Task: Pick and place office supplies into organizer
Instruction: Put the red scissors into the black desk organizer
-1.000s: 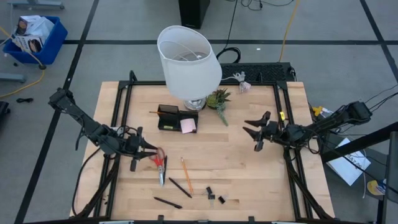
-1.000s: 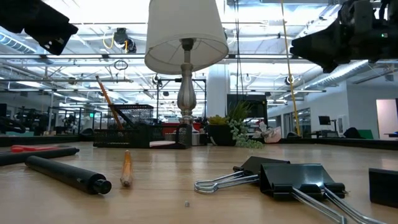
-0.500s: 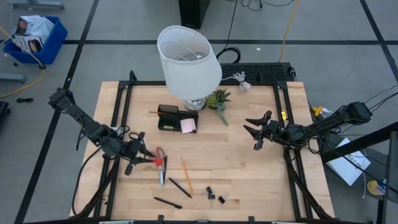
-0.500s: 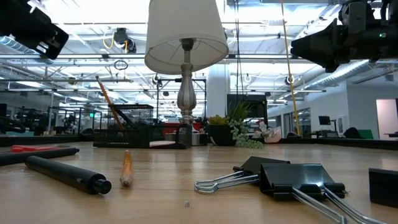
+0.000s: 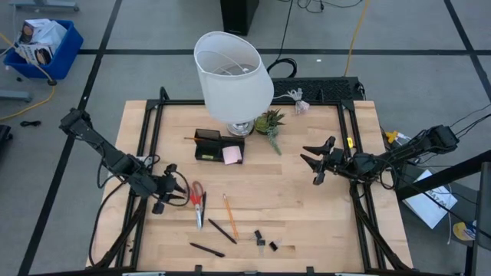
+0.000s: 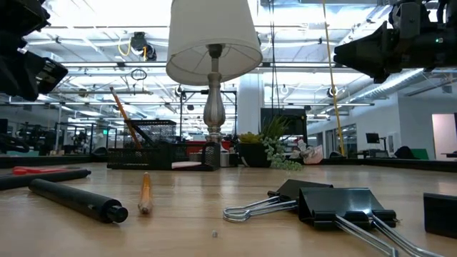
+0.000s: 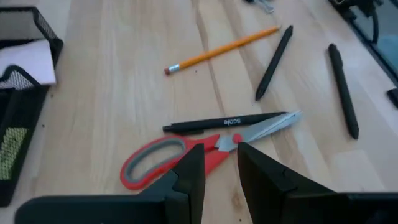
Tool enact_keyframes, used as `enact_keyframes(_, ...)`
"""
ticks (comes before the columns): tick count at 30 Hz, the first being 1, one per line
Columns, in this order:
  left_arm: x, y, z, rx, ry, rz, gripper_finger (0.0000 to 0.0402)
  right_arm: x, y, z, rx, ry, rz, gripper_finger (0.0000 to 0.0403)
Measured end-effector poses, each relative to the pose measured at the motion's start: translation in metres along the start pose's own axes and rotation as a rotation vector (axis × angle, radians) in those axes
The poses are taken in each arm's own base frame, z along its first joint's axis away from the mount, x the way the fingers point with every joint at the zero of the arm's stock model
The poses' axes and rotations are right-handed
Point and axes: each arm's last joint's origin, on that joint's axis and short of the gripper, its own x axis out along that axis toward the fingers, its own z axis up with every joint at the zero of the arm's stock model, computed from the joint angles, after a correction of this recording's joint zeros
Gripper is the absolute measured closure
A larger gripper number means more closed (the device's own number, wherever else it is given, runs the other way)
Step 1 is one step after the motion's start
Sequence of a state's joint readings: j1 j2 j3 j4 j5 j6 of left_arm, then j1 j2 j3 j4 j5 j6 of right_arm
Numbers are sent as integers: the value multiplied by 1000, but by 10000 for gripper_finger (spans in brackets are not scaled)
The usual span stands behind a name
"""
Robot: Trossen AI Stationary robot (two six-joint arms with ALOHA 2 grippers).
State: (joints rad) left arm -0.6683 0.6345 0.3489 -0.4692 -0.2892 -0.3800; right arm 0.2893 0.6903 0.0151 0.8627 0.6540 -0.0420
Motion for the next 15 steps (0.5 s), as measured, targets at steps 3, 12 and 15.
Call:
enact_keyframes(3, 6, 0, 1, -86, 2, 54, 304, 0, 0, 0, 0, 0, 0, 261)
enact_keyframes(12, 33, -2, -10, -190, 191, 120, 304, 0, 0, 0, 0, 0, 0, 261)
enact_keyframes(15, 41, -1, -14, -242, 279, 100, 304, 0, 0, 0, 0, 1, 0, 261)
